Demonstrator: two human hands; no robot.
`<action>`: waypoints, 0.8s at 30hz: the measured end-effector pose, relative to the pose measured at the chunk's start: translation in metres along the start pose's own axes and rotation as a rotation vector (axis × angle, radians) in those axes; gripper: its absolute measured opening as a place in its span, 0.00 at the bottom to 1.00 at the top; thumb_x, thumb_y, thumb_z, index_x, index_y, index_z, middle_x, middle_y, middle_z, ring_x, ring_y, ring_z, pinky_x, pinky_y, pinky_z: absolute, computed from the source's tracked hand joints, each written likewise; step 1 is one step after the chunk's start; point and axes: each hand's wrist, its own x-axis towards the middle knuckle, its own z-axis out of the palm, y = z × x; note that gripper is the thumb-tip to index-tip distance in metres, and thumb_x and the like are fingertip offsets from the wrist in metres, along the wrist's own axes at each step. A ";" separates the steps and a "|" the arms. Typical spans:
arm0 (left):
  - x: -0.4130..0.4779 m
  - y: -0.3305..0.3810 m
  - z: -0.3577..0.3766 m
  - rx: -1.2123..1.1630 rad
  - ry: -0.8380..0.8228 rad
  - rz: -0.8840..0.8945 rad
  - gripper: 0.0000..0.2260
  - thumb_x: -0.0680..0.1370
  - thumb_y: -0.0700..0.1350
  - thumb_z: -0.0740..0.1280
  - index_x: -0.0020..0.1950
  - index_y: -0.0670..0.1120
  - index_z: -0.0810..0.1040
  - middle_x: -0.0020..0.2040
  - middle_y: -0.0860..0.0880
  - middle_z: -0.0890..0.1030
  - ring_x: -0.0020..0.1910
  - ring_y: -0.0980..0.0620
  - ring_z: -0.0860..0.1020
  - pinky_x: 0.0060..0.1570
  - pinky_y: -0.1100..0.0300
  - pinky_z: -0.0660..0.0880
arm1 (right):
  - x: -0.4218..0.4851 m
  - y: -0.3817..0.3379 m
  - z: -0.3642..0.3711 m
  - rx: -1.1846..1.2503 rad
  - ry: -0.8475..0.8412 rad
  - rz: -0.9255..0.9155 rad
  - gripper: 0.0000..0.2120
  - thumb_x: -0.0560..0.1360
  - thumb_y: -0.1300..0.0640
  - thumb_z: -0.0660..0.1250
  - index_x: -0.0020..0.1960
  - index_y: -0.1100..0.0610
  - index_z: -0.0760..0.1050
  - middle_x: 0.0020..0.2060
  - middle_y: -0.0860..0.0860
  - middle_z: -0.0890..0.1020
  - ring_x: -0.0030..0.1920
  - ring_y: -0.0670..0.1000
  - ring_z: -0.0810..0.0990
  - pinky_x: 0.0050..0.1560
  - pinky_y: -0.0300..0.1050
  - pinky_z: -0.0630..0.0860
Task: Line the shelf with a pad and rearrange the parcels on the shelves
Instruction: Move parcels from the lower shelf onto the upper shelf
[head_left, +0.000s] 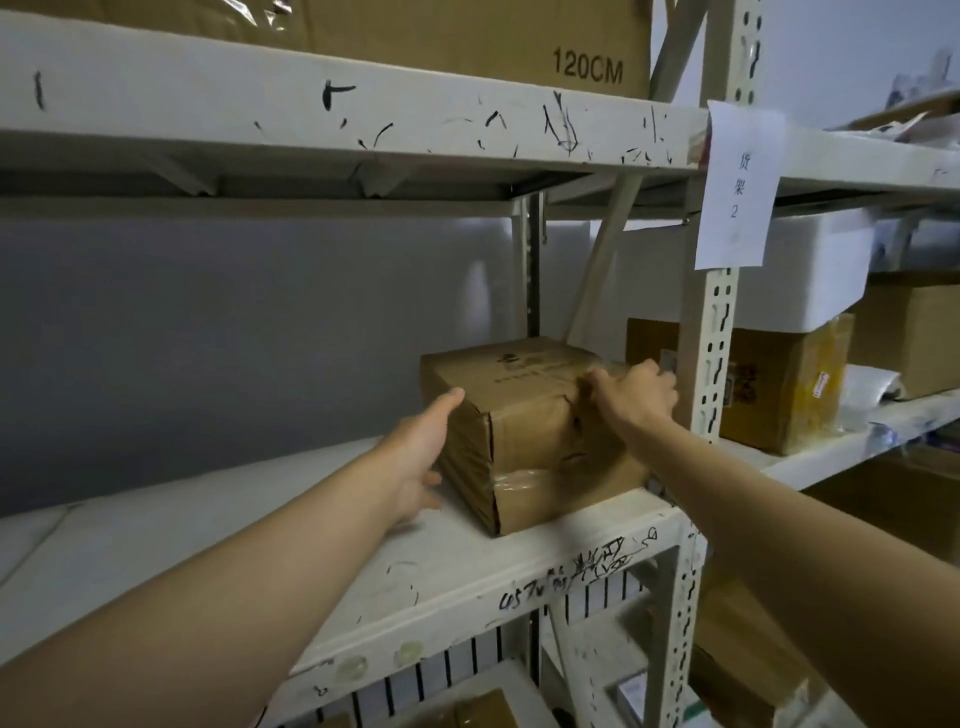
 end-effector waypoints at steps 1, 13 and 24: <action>0.004 0.001 0.002 -0.007 -0.004 -0.007 0.33 0.77 0.66 0.63 0.78 0.51 0.64 0.76 0.42 0.67 0.72 0.37 0.68 0.71 0.36 0.64 | 0.004 0.002 0.003 0.017 0.001 0.007 0.38 0.78 0.39 0.65 0.77 0.63 0.60 0.73 0.62 0.65 0.73 0.64 0.65 0.73 0.62 0.66; 0.023 -0.007 -0.011 -0.090 0.062 -0.040 0.30 0.76 0.67 0.63 0.70 0.49 0.75 0.68 0.43 0.77 0.67 0.40 0.74 0.65 0.39 0.70 | 0.010 0.016 0.015 0.446 -0.461 0.301 0.40 0.71 0.26 0.63 0.73 0.51 0.66 0.64 0.55 0.76 0.63 0.60 0.73 0.72 0.63 0.65; -0.005 -0.014 -0.047 -0.135 0.111 -0.018 0.13 0.81 0.59 0.62 0.53 0.50 0.76 0.48 0.44 0.79 0.47 0.42 0.77 0.51 0.37 0.76 | -0.022 0.019 0.005 0.462 -0.596 0.365 0.38 0.66 0.20 0.61 0.51 0.55 0.74 0.63 0.57 0.75 0.72 0.63 0.68 0.72 0.69 0.63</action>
